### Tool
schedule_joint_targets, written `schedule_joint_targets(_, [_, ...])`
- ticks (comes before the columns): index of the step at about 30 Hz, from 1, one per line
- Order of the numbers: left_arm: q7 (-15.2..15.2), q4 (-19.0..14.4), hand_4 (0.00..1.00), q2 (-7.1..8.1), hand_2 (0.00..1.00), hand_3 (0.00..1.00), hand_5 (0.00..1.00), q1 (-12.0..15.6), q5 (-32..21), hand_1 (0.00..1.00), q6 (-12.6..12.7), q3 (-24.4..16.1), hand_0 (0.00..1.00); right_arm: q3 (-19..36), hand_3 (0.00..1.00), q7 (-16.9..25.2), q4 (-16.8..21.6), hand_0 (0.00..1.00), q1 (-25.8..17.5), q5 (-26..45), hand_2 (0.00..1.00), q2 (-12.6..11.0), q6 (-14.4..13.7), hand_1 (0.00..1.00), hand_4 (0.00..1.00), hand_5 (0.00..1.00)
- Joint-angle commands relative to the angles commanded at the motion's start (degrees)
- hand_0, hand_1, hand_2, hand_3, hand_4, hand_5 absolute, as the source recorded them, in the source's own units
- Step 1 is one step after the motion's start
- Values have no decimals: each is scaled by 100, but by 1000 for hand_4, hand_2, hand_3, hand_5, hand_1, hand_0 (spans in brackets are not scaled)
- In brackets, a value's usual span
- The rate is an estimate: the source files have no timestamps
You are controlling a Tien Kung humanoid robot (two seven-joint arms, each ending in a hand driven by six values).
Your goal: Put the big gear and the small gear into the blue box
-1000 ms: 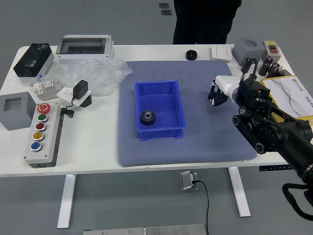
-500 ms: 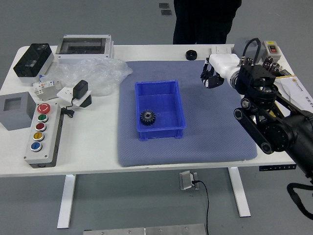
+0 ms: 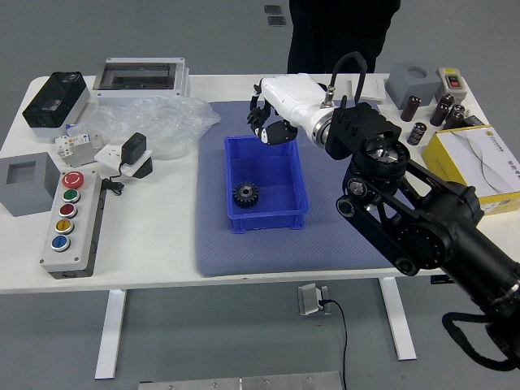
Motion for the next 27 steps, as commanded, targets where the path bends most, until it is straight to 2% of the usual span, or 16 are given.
schedule_joint_targets(2, [1,0,458,-3,749,687,172,-3,10,762,-2,4,793,-18,547,0,-47,667,-24,35,484,21,4,501,560,132])
schedule_joint_targets(3, [3,0,456,-4,749,685,173,-3,21,763,-3,1,793,-14,635,1,-72,704,-34,44,549,26,5,561,636,232])
schedule_joint_targets(8, [7,0,456,-15,749,685,173,-4,47,763,-7,1,793,53,635,25,-177,704,-73,65,549,0,-1,561,636,232])
schedule_joint_targets(9, [9,0,455,-17,749,685,172,-1,54,763,-7,-1,793,59,633,30,-192,706,-81,76,548,-4,2,563,685,269])
schedule_joint_targets(14, [9,0,455,-26,749,685,172,0,59,763,-9,6,793,53,633,47,-273,706,-121,163,548,-4,42,563,685,269])
schedule_joint_targets(15, [6,0,454,-27,748,687,171,-4,56,763,-9,10,793,47,687,48,-289,720,-131,181,591,-3,58,586,760,326])
schedule_joint_targets(20, [0,0,454,-27,748,687,171,-8,44,763,-9,17,793,44,687,45,-332,720,-148,240,591,-17,175,586,760,326])
schedule_joint_targets(21, [0,0,453,-28,748,687,171,-7,44,763,-9,16,793,50,811,44,-335,745,-146,244,672,-21,195,624,782,334])
schedule_joint_targets(26, [-4,0,453,-31,748,687,171,-4,27,763,-7,16,793,112,811,46,-344,745,-139,297,672,-69,272,624,782,334])
schedule_joint_targets(27, [-6,0,453,-30,748,686,171,-4,19,763,-5,16,793,130,825,49,-331,752,-145,320,711,-92,273,655,804,359])
